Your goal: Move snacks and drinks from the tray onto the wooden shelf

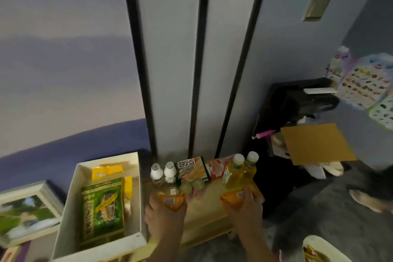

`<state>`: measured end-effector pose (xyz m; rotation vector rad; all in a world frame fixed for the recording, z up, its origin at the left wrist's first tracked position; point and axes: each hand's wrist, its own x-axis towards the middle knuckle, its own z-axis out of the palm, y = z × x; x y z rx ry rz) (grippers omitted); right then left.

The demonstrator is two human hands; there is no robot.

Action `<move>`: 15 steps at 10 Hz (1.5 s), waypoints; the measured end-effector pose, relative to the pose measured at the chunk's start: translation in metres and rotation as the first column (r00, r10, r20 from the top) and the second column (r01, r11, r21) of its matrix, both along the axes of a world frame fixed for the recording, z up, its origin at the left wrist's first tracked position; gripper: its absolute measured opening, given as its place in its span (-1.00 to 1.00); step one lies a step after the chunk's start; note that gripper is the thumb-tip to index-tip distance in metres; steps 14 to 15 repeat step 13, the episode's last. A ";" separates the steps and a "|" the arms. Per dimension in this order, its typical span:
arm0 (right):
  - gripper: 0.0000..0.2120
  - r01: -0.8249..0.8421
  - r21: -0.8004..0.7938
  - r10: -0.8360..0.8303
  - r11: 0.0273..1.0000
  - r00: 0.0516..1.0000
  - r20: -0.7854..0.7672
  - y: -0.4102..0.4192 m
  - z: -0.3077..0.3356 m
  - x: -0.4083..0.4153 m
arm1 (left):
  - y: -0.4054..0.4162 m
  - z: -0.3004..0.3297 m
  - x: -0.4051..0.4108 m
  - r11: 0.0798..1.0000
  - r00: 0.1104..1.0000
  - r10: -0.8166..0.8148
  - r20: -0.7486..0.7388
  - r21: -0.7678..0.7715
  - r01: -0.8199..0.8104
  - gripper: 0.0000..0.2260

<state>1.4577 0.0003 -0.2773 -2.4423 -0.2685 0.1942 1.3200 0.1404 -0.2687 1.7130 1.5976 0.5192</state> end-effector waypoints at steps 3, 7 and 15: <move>-0.16 -0.197 0.015 0.197 0.980 0.977 -0.085 0.037 -0.095 0.031 | -0.023 -0.109 0.053 0.957 0.957 0.292 0.002 0.002 -0.292 0.00; -0.14 -0.187 0.074 0.189 0.980 0.982 -0.017 0.085 -0.171 0.018 | 0.001 -0.175 0.054 0.898 0.895 0.440 0.069 0.001 -0.441 -0.01; 0.02 -0.270 -0.021 0.267 0.963 0.959 -0.098 0.046 -0.158 0.019 | -0.021 -0.169 0.037 0.920 0.917 0.392 0.073 -0.022 -0.392 0.08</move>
